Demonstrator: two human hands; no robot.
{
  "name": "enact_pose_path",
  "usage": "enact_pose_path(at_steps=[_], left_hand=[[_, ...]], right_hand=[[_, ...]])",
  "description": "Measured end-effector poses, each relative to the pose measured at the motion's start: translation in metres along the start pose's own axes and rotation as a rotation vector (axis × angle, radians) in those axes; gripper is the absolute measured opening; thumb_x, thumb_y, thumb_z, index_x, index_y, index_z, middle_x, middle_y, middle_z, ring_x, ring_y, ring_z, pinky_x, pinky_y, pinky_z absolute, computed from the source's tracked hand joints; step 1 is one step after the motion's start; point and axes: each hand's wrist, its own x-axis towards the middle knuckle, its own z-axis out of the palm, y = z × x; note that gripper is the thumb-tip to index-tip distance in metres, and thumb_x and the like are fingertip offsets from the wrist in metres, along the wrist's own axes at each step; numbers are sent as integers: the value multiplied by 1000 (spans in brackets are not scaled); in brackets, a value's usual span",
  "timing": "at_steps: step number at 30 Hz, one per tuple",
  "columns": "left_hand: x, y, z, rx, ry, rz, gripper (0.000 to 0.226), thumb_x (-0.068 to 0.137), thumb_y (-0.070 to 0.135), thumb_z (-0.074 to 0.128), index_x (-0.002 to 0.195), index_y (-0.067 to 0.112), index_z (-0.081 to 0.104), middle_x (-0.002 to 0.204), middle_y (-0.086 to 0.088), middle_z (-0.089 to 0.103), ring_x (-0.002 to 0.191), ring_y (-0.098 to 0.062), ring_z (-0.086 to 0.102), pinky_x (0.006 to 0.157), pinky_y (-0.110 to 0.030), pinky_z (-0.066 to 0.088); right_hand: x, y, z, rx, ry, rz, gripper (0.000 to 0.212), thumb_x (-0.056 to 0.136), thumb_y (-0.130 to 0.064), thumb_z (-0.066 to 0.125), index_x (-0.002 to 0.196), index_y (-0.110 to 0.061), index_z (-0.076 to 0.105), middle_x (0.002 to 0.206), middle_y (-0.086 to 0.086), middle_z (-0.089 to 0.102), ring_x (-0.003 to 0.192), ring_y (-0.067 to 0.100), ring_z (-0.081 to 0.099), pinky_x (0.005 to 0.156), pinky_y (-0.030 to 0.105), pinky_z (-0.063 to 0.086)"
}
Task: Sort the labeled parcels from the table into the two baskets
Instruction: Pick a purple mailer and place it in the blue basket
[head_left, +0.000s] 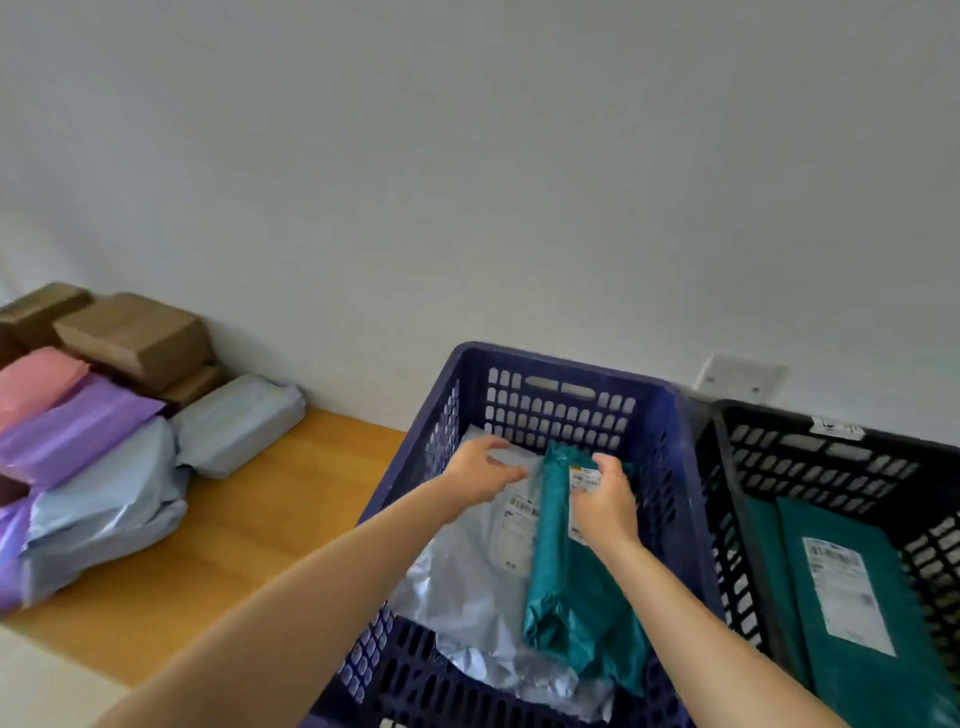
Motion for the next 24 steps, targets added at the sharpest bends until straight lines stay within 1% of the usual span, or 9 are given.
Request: enact_pose_path(at_steps=[2, 4, 8, 11, 14, 17, 18, 21, 24], left_hand=[[-15, 11, -19, 26, 63, 48, 54, 86, 25, 70, 134, 12, 49, 104, -7, 63, 81, -18, 59, 73, -31, 53], [-32, 21, -39, 30, 138, 88, 54, 86, 24, 70, 134, 11, 49, 97, -5, 63, 80, -17, 60, 75, -33, 52], [-66, 28, -77, -49, 270, 98, 51, 87, 23, 70, 132, 10, 51, 113, -17, 64, 90, -26, 63, 86, -38, 53], [-94, 21, -107, -86, 348, 93, 46, 89, 28, 67, 130, 16, 51, 109, -9, 65, 94, -25, 66, 84, -35, 56], [-117, 5, -139, -120, 421, 91, 45, 89, 30, 67, 130, 19, 51, 105, -5, 65, 91, -19, 65, 76, -29, 56], [-138, -14, -171, -140, 501, 75, 44, 88, 28, 67, 129, 18, 54, 100, -4, 65, 82, -15, 65, 65, -23, 55], [-144, -21, -183, -143, 524, 71, 43, 88, 27, 68, 128, 18, 54, 98, -4, 65, 80, -15, 65, 65, -24, 55], [-160, -44, -216, -164, 575, 52, 42, 87, 22, 69, 126, 16, 55, 98, -6, 65, 87, -23, 66, 78, -34, 57], [-173, -71, -253, -177, 584, 32, 41, 88, 21, 68, 127, 17, 55, 99, -7, 64, 92, -24, 66, 77, -33, 57]], right_hand=[[-3, -19, 3, 25, -27, -75, 50, 93, -4, 51, 141, -13, 39, 141, 11, 44, 118, 26, 51, 84, 29, 41], [-6, -41, 7, 49, -54, -157, 51, 92, -3, 51, 141, -12, 38, 144, 10, 41, 127, 26, 45, 91, 31, 39], [-18, -86, 19, 79, -122, -298, 49, 92, -3, 49, 139, -10, 40, 141, 10, 43, 127, 25, 44, 97, 35, 40], [-35, -113, 35, 112, -184, -343, 49, 92, -1, 47, 139, -9, 39, 143, 10, 42, 127, 24, 44, 104, 41, 40], [-55, -134, 59, 108, -235, -388, 47, 92, -2, 46, 138, -8, 39, 138, 11, 45, 116, 22, 47, 97, 40, 43], [-75, -153, 87, 97, -293, -417, 49, 92, -3, 46, 140, -8, 36, 143, 11, 41, 126, 25, 44, 99, 36, 39], [-82, -159, 98, 93, -310, -423, 49, 92, -3, 45, 140, -8, 36, 144, 10, 40, 128, 25, 43, 98, 35, 38], [-101, -176, 132, 83, -339, -452, 47, 93, -4, 46, 139, -9, 36, 143, 12, 41, 127, 27, 45, 96, 33, 39], [-120, -194, 170, 83, -351, -454, 46, 94, -4, 47, 139, -9, 37, 141, 12, 43, 126, 26, 46, 94, 30, 40]])
